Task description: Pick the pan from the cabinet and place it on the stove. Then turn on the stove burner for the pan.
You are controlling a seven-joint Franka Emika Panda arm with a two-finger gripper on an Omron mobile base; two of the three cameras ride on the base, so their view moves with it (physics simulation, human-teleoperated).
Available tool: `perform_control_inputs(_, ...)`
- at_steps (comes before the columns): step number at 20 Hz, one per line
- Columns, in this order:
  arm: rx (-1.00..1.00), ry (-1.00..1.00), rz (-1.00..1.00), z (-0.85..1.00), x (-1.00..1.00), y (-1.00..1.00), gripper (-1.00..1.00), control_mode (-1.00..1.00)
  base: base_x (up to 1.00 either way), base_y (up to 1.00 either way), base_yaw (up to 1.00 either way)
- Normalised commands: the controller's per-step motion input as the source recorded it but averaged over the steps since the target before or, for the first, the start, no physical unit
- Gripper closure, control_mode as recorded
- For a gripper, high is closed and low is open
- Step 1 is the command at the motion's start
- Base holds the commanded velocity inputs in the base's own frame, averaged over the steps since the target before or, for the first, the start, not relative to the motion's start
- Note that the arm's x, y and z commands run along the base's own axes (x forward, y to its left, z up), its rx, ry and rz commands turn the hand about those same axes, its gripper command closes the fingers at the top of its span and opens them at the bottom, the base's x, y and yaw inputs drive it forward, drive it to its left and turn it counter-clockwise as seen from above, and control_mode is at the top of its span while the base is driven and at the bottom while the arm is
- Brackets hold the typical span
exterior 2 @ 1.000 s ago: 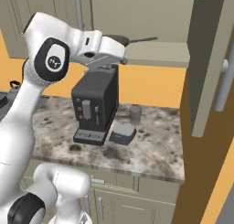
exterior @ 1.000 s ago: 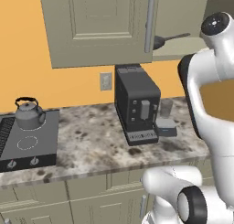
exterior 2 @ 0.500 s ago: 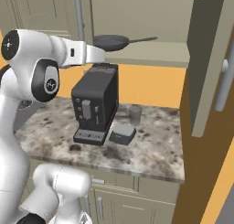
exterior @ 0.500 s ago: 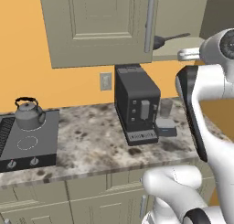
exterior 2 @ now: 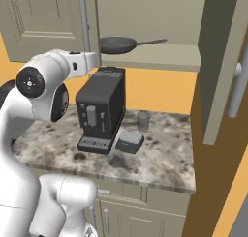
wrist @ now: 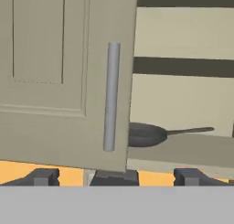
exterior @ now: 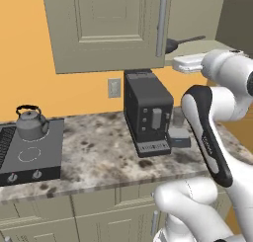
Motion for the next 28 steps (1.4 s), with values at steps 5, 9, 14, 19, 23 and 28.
perform_control_inputs(5, 0.01, -0.25, 0.12, 0.21, 0.2, 0.24, -1.0, -1.0, 0.0, 0.0, 0.0)
perform_control_inputs(9, 0.0, -0.06, 0.0, 0.19, 0.38, 0.07, -1.0, -1.0, 0.0, 0.0, 0.0)
perform_control_inputs(14, 0.0, -0.01, 0.0, 0.12, 0.41, 0.18, -1.0, -1.0, 0.0, 0.0, 0.0)
perform_control_inputs(19, 0.0, 0.0, 0.0, 0.1, 0.41, 0.06, -1.0, -1.0, 0.0, 0.0, 0.0)
perform_control_inputs(23, 0.0, 0.0, -0.01, 0.04, 0.42, 0.0, -1.0, -1.0, 0.0, 0.0, 0.0)
perform_control_inputs(28, 0.0, 0.0, -0.02, 0.01, 0.44, 0.0, -1.0, -1.0, 0.0, 0.0, 0.0)
